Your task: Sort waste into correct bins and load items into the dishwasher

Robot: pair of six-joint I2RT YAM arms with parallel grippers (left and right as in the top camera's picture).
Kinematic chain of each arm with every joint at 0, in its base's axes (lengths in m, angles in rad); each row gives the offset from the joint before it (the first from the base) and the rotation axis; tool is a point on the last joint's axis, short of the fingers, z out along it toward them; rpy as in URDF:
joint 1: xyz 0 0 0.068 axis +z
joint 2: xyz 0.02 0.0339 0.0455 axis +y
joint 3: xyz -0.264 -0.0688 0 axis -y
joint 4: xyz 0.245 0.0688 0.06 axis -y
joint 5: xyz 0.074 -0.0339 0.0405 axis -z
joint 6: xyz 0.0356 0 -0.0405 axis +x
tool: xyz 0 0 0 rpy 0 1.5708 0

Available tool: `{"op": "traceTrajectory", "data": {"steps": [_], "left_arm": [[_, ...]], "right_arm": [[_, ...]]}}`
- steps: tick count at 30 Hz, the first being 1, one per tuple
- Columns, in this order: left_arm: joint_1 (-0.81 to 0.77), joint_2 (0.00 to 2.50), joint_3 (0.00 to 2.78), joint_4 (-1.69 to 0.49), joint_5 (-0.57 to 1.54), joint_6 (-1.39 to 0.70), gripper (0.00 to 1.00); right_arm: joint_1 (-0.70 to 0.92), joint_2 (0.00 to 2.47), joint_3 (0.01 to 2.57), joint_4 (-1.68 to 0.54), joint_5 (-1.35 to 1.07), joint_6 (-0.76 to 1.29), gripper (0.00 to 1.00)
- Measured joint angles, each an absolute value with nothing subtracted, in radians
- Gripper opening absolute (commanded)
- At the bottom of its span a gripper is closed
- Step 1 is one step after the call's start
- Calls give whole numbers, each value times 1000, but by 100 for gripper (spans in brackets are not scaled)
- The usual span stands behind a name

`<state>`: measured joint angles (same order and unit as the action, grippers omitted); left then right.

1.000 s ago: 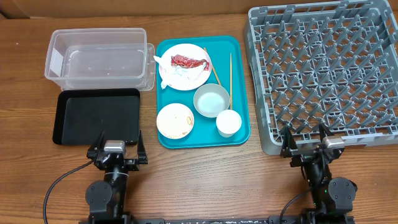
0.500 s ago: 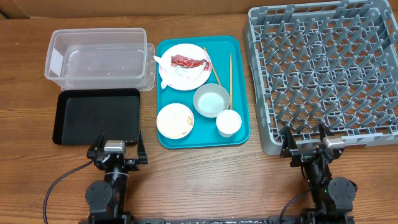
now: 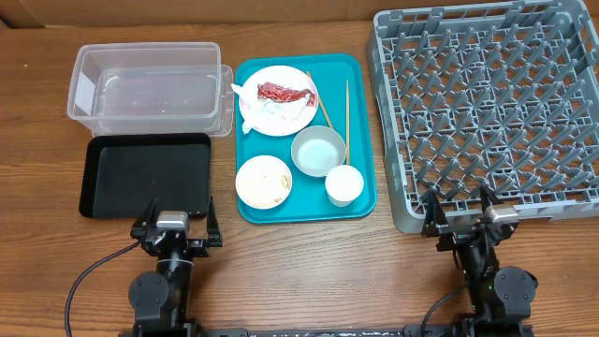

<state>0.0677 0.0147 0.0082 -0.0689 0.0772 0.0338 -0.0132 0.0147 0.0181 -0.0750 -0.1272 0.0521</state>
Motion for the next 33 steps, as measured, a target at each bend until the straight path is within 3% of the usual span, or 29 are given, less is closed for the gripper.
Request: {"op": "traceTrajectory", "data": {"steps": [26,33], "left_arm": [[68,15,8,-67,77,34,100],[68,15,8,27,77,34,100]], "right_arm": [[-13,15,18,-74,-128,53,100],[-13,15,18,-62,-133,52,100]]}}
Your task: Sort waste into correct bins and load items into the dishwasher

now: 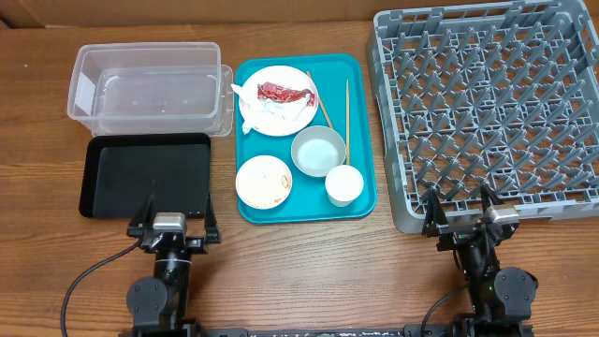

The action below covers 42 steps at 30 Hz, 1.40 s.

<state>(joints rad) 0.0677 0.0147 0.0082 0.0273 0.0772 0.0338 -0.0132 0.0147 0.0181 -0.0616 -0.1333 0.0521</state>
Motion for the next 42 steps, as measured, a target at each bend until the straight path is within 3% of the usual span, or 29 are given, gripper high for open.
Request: {"op": "traceTrajectory", "data": {"steps": [8,16,25,31,42], "left_arm": [[68,15,8,138,81,-47,100],[68,43,112,77,113,-86,100],[68,360,448,35,257,-52,100],[68,675,766,-155,377,-36,100],[-71,1289,1540,-802,438,87,100]], "right_arm": [[-13,15,18,0,-208,52,100],[-13,15,69,-1,-221,52,100],[-13,110,276,-78,-221,52,100],[-13,284,456,-198,-221,51,100],[-13,714,932,-607,-223,52,100]]}}
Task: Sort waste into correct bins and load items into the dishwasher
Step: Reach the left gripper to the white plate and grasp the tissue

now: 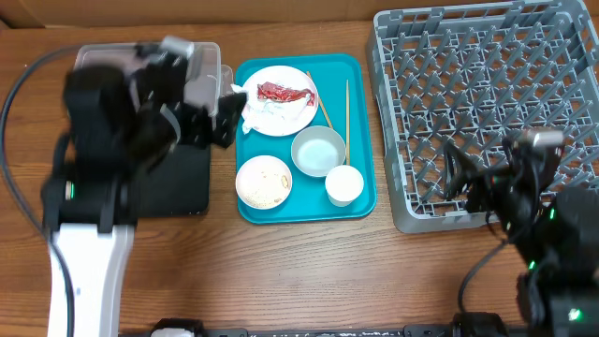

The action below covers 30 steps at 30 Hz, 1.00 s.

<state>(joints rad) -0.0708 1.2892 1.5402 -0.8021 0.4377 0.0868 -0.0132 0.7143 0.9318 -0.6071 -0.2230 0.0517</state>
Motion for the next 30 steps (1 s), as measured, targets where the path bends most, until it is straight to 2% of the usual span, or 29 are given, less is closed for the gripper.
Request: {"op": "traceTrajectory", "data": {"steps": [5,9,16,23,30], "left_arm": [[-148,1559,1892,-1095,399,112,100],[-191,1715,2051,-1176,344,116,100],[-199,1831,2067,-1125,296,130,100],[-222,1884,2067,-935,324,215,100],[-321,1913,2085,-857,155,293,100]], "right_arm": [[-13,883,1116,-756,-254,51,100],[-13,947,1155,-761,-279,52,100],[-13,1028,1156,-802,-316,88,100],[-13,1037,1156,-804,-344,104,100],[-13,1037,1156,-826,-352,105,100]]}}
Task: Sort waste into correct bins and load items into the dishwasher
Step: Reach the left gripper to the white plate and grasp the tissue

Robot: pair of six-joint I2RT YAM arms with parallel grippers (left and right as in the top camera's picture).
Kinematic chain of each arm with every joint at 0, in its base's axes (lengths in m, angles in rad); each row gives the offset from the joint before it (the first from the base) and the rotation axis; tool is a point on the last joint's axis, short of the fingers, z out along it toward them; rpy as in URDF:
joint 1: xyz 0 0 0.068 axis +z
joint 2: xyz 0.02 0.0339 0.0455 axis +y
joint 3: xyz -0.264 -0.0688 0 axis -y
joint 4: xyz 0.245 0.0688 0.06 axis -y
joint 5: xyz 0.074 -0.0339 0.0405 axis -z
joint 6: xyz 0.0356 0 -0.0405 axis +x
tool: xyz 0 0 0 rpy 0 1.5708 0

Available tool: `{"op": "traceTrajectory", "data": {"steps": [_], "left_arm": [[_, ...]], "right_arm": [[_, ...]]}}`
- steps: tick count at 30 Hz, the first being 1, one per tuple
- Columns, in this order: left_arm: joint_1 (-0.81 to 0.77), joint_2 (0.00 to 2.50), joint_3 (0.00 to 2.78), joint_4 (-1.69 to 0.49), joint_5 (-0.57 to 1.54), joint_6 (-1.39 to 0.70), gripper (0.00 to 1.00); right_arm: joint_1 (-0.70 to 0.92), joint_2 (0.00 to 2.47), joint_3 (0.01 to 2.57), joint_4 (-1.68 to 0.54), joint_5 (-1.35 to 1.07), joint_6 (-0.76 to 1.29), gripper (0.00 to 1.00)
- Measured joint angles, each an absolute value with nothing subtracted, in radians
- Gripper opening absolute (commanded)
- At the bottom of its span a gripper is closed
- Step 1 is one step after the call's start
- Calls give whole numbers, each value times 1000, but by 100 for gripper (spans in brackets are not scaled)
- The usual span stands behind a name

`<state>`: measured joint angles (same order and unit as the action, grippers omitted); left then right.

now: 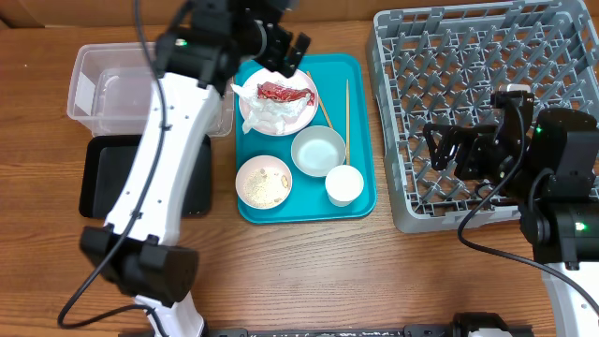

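A teal tray [360, 89] in the middle of the table holds a white plate [301, 114] with a red wrapper [284, 92] and a crumpled napkin [262, 110]. It also holds two chopsticks [347, 108], a metal bowl [318, 150], a white cup [343, 184] and a small crumbed plate [264, 183]. My left gripper [292, 58] hangs open over the tray's far edge, just above the wrapper plate. The right gripper [447, 150] stands open over the left part of the grey dish rack [487, 56], pointing towards the tray.
A clear plastic bin [112, 94] sits at the far left, with a black tray [103, 178] in front of it. My left arm crosses above both. The rack fills the right side of the table.
My left gripper has moved from over the clear bin's right end to above the wrapper plate at the tray's far edge. The right arm has risen further and reaches left over the rack.
Both arms first rested folded at the table's front edge and stayed so at the second moment. Then the left arm was up over the bin and black tray and the right was lifting by the rack. Now both reach towards the tray; nothing on it has moved.
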<state>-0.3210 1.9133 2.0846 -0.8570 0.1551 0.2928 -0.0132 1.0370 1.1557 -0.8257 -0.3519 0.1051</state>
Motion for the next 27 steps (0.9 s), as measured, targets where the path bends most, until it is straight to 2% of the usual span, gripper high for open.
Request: {"op": "traceTrajectory", "data": {"steps": [8,14,27], "left_arm": [[-373,2107,2088,-853,1,324,100],[-371,2223,2088,-871,-5,297,100],[-344,2307,2088,-971,23,242,100]], "right_arm": [[-13,1037,1156,-842,-352,105,100],[-13,1037,1156,-850,-352,105,100],[-13,1040,1156,-872,-352,105,100]]}}
